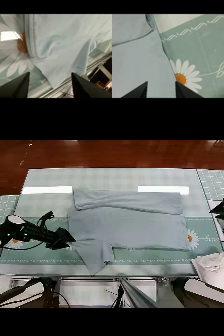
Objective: Fold the shirts.
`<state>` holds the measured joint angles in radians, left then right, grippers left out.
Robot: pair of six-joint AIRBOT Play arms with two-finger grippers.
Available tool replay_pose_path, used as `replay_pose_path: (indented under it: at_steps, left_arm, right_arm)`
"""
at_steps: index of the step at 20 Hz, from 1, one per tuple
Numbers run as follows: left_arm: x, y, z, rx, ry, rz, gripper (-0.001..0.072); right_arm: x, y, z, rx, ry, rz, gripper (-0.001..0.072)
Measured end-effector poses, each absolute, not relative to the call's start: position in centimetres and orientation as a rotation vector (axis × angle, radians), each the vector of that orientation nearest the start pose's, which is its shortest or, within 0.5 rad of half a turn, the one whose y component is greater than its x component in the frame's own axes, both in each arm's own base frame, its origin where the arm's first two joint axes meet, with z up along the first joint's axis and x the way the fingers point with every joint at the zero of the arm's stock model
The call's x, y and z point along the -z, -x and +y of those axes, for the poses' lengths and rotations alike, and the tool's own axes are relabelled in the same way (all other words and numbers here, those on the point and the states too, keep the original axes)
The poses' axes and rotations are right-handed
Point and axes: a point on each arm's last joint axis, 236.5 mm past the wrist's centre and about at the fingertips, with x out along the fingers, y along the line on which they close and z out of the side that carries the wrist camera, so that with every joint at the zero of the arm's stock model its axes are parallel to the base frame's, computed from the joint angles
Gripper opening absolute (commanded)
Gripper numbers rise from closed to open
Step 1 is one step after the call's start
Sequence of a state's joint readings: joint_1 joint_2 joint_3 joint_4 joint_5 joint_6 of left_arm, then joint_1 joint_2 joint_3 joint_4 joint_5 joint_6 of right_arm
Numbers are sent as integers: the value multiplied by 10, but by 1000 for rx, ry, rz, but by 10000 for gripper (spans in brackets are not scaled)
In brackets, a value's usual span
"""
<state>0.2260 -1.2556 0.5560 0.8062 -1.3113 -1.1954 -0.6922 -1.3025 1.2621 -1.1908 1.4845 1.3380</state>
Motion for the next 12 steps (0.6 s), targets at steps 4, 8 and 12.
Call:
replay_pose_path:
  at_steps: [4, 8, 12]
  left_arm:
    - [95, -201, -134, 478, 756, 1705, 585]
    - [111, -204, -148, 452, 710, 1700, 33]
    - [116, -209, -157, 424, 733, 1688, 32]
  right_arm:
    - [-38, -315, -146, 120, -607, 1291, 438]
    - [-38, -315, -146, 119, -608, 1287, 438]
    - [-32, -308, -145, 126, -614, 1316, 444]
